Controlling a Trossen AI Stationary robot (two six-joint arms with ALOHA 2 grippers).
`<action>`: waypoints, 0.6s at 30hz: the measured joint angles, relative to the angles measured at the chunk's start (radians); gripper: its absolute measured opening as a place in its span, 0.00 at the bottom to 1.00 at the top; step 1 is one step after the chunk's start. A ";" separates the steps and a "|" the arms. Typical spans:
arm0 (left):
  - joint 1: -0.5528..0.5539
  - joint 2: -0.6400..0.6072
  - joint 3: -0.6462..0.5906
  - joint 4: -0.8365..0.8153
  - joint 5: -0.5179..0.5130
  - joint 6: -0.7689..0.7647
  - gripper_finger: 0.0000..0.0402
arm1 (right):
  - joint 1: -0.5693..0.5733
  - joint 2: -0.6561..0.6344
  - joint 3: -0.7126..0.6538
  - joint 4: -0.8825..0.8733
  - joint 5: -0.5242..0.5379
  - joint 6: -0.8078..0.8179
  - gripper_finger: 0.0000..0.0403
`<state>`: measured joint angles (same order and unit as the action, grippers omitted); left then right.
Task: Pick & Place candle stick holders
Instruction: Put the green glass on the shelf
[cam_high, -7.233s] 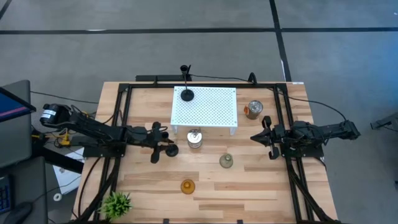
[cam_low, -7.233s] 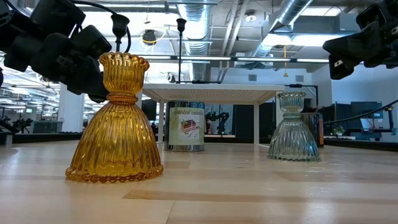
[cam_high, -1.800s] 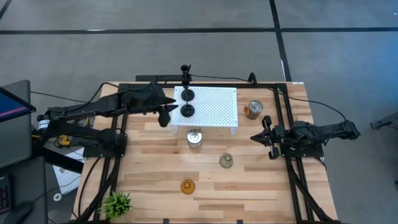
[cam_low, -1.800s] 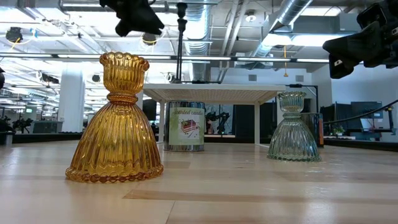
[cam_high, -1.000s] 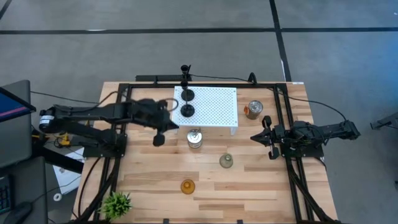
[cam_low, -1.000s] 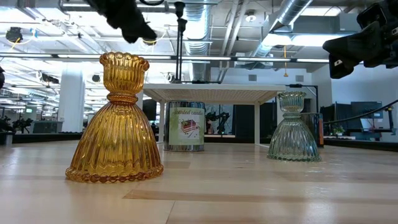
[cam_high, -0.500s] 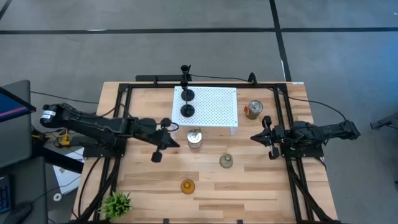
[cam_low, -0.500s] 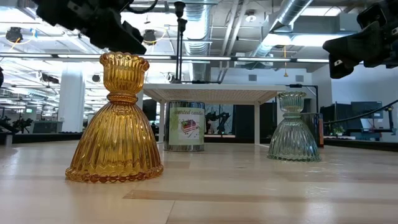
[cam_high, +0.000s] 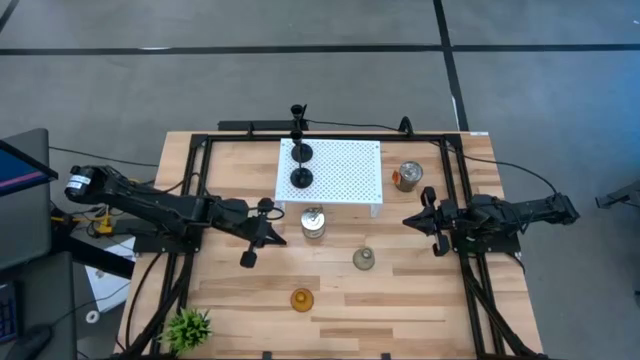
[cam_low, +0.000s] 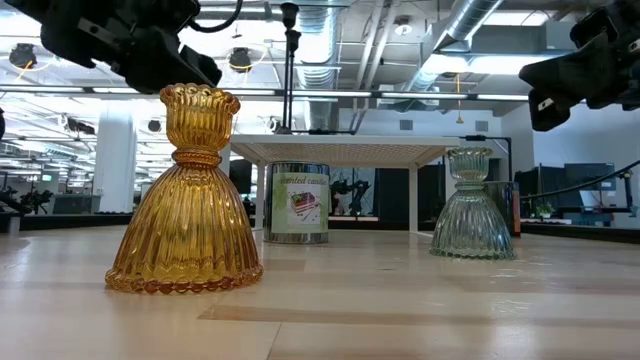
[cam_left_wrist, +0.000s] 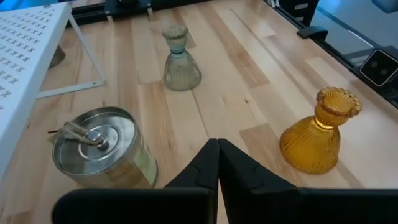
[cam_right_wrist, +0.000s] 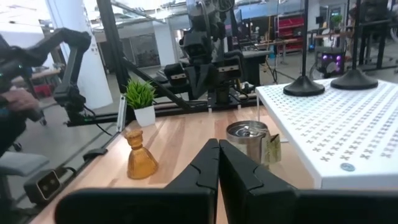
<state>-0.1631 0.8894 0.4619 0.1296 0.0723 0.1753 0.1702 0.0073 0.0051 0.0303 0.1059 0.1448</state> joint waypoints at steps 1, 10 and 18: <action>0.000 0.000 -0.001 0.000 0.000 0.000 0.02 | 0.002 0.000 0.000 0.000 0.000 0.008 0.00; 0.000 0.000 -0.001 0.011 0.000 0.003 0.02 | 0.056 0.080 0.000 0.004 -0.001 0.014 0.00; 0.000 0.000 -0.001 0.019 0.000 0.003 0.01 | 0.100 0.235 0.036 0.102 0.006 -0.007 0.00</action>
<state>-0.1627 0.8894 0.4610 0.1485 0.0721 0.1787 0.2701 0.2426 0.0409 0.1326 0.1117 0.1378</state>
